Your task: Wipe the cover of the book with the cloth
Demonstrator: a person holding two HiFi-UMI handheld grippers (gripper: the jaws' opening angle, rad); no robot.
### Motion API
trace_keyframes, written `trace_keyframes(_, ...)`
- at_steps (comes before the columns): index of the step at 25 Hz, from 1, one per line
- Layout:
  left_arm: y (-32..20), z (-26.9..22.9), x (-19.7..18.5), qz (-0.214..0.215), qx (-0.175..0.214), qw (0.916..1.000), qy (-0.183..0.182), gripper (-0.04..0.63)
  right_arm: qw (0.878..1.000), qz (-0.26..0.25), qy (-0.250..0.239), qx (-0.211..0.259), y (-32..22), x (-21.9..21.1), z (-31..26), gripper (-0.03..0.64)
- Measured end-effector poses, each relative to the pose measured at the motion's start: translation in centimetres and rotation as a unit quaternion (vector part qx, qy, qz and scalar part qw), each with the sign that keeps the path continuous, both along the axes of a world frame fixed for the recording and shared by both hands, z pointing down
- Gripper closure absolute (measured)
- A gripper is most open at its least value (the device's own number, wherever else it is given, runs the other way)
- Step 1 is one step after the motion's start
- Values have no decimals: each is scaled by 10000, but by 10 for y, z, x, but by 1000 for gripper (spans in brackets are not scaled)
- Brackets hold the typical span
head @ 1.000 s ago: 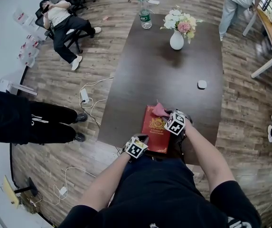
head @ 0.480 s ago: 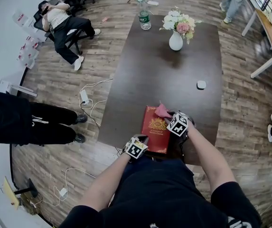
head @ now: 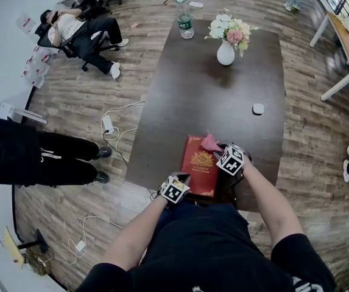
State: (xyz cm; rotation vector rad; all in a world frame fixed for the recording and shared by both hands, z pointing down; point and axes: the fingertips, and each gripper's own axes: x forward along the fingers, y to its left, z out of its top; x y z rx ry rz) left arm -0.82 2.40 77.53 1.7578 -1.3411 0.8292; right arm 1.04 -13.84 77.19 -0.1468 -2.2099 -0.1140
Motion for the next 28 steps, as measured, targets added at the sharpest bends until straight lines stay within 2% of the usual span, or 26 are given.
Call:
trace_keyframes(15, -2, -2, -2, 10, 32, 10000, -44, 600, 9997, 223, 26, -66, -9, 21, -1, 508)
trace_keyframes(28, -2, -1, -3, 3, 92, 9999, -70, 600, 9981, 502, 334, -147, -16, 53, 8, 508)
